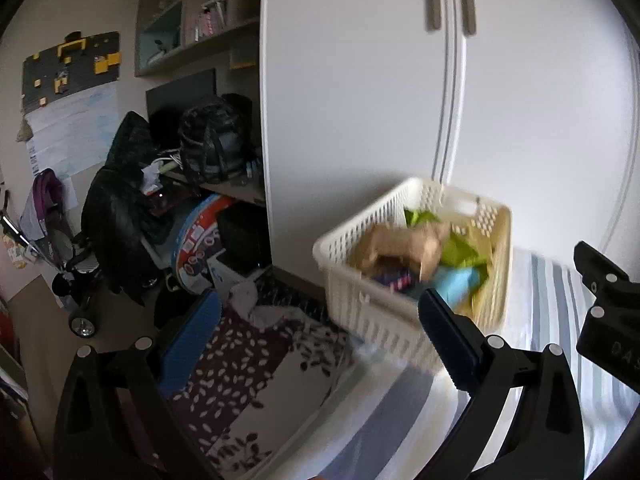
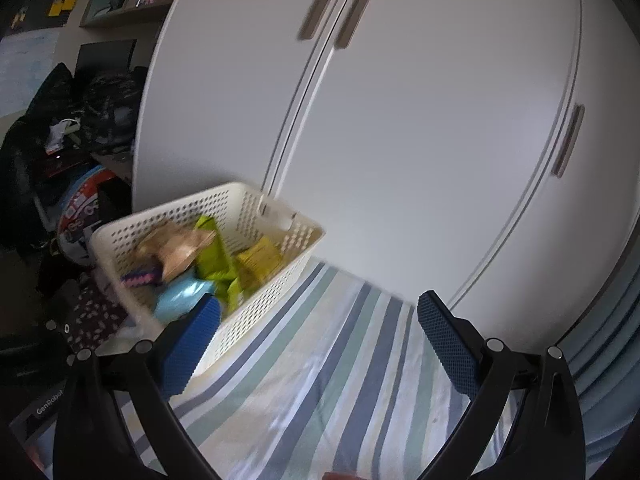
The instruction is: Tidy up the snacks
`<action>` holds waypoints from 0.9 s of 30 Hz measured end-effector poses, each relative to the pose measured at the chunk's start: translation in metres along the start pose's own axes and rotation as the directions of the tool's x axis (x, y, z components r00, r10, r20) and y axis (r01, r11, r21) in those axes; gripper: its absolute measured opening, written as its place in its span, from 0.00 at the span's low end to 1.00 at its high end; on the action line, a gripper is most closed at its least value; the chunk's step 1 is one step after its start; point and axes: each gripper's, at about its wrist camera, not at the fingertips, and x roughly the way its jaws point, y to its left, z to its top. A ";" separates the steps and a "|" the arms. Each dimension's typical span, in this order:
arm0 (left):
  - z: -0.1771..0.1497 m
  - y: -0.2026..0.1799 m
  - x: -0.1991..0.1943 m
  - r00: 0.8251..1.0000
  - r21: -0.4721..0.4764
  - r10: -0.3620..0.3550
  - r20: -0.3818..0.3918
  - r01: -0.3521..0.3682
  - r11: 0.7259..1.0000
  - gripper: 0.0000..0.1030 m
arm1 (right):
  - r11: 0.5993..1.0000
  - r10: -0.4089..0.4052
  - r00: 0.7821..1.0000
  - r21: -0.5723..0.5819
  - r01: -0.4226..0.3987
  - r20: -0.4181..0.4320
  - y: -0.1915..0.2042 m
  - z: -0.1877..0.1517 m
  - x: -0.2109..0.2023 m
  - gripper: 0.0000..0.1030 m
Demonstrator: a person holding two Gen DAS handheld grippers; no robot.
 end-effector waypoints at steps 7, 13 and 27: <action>-0.014 0.023 -0.021 1.000 0.037 0.006 0.006 -0.006 0.999 0.97 | 0.998 0.055 0.998 -0.007 -0.056 -0.036 0.019 -0.020 -0.015 0.95; -0.014 0.036 -0.020 0.999 0.063 0.050 0.001 -0.050 0.997 0.97 | 0.997 0.074 0.997 -0.020 -0.074 -0.026 0.034 -0.018 -0.028 0.95; -0.013 0.047 -0.022 0.999 0.072 0.052 0.010 -0.053 0.996 0.97 | 0.996 0.082 0.996 -0.039 -0.083 -0.028 0.050 -0.013 -0.029 0.95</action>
